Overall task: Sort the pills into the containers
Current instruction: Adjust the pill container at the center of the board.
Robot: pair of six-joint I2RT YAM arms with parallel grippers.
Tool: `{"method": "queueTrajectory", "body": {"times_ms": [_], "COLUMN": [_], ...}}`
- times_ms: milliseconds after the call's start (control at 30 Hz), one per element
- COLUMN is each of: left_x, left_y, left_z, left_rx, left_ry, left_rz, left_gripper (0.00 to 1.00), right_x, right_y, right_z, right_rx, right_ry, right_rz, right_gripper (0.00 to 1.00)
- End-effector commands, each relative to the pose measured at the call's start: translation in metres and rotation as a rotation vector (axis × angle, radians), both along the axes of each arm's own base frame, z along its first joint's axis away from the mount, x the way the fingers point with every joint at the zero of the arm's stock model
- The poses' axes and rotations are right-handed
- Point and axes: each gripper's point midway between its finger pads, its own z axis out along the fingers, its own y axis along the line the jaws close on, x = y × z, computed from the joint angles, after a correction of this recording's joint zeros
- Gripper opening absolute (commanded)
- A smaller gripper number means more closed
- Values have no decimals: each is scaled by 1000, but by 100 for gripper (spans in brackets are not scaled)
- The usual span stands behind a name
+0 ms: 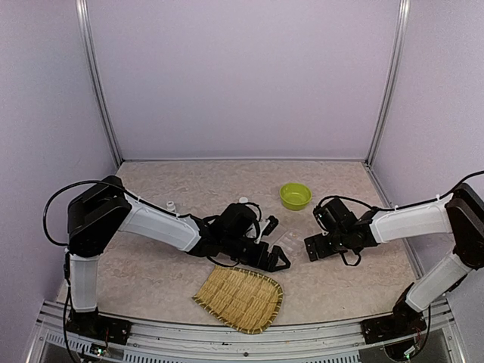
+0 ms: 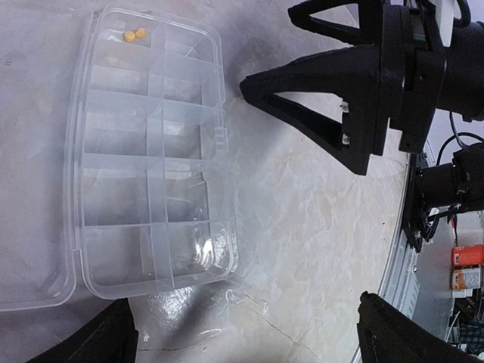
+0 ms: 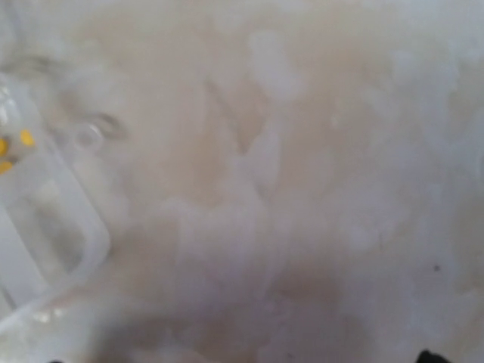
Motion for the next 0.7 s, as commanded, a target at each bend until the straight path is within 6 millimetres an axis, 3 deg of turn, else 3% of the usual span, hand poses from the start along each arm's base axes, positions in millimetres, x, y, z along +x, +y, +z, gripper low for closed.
{"method": "queueTrajectory", "body": {"times_ms": [0, 167, 533, 667], "left_x": [1, 0, -5, -4], "left_y": [-6, -8, 1, 6], "left_z": [3, 7, 19, 30], "left_rx": [-14, -21, -23, -26], "left_ry": [-15, -16, -31, -57], "left_rz": [3, -1, 12, 21], "left_gripper": [99, 99, 99, 99], "right_x": [-11, -6, 36, 51], "right_y": [-5, -1, 24, 18], "right_z": [-6, -13, -11, -10], "right_rx": [11, 2, -47, -58], "right_ry": [36, 39, -9, -21], "right_rz": [-17, -4, 29, -4], "right_gripper": [100, 100, 100, 100]}}
